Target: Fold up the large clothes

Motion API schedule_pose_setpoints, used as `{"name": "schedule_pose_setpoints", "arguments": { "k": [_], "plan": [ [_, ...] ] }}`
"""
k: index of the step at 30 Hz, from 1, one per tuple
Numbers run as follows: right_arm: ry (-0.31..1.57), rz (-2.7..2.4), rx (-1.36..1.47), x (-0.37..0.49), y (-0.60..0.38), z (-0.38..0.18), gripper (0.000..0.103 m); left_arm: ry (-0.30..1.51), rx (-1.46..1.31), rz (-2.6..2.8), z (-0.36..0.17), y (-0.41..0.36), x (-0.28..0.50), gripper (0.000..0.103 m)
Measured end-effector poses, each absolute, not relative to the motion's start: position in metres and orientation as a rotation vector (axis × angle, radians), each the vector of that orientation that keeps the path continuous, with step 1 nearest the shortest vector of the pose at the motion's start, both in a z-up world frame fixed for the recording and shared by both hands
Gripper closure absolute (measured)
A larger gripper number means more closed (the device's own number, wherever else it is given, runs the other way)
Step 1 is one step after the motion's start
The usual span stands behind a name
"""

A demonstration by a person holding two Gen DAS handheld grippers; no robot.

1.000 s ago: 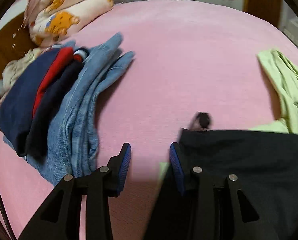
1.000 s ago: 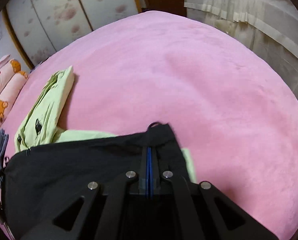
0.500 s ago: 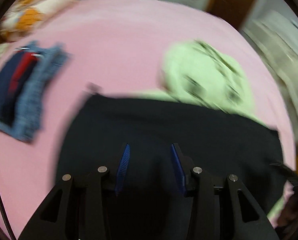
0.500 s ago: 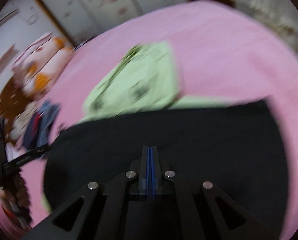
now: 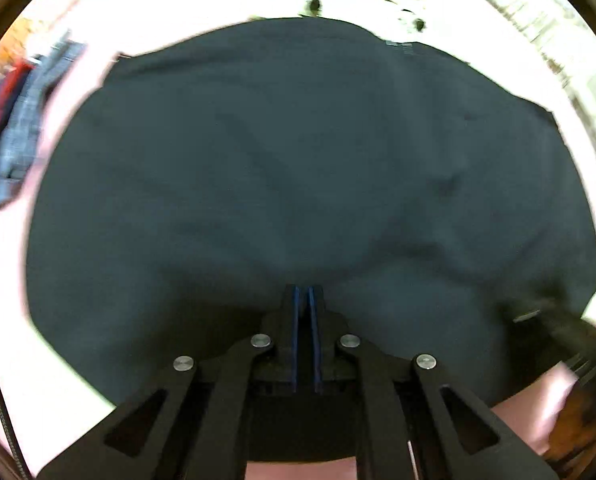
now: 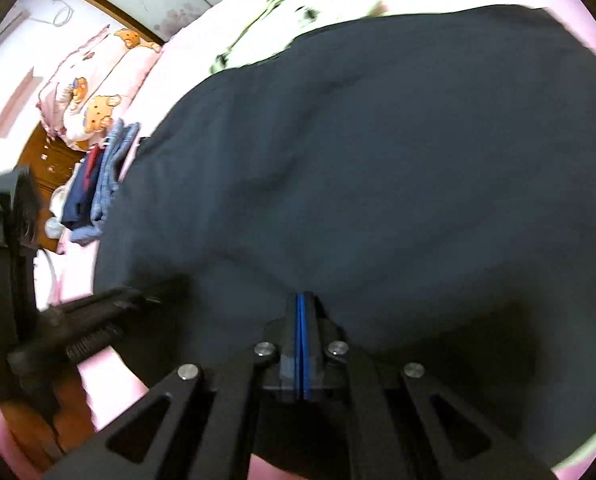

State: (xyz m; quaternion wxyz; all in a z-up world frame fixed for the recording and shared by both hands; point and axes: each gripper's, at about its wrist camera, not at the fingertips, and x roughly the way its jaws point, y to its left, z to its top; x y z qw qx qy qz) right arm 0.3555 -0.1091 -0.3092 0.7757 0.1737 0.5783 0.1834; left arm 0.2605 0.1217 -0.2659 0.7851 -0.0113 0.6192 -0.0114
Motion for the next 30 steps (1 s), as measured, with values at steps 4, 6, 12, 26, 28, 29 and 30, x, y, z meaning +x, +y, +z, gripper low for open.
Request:
{"name": "schedule_pose_setpoints", "arguments": {
  "k": [4, 6, 12, 26, 28, 29, 30],
  "plan": [
    [1.223, 0.263, 0.352, 0.345, -0.171, -0.297, 0.103, 1.317, 0.034, 0.074, -0.257, 0.161, 0.243, 0.098],
    [1.218, 0.167, 0.322, 0.337, -0.199, -0.290, 0.103, 1.321, 0.150, 0.206, -0.256, 0.184, 0.232, 0.097],
    [1.209, -0.052, 0.240, 0.314, -0.257, -0.279, 0.103, 1.367, 0.081, 0.396, -0.261, 0.259, 0.200, 0.097],
    [1.272, -0.091, 0.333, 0.308, -0.217, -0.236, 0.101, 1.365, -0.066, 0.236, -0.223, 0.210, 0.205, 0.097],
    [1.291, -0.075, 0.345, 0.311, -0.208, -0.229, 0.101, 1.367, -0.059, 0.197, -0.217, 0.193, 0.209, 0.097],
    [1.292, -0.062, 0.345, 0.312, -0.201, -0.224, 0.101, 1.374, -0.045, 0.175, -0.213, 0.183, 0.212, 0.097],
    [1.290, -0.053, 0.344, 0.318, -0.192, -0.222, 0.101, 1.383, -0.033, 0.159, -0.212, 0.178, 0.214, 0.096]
  ]
}}
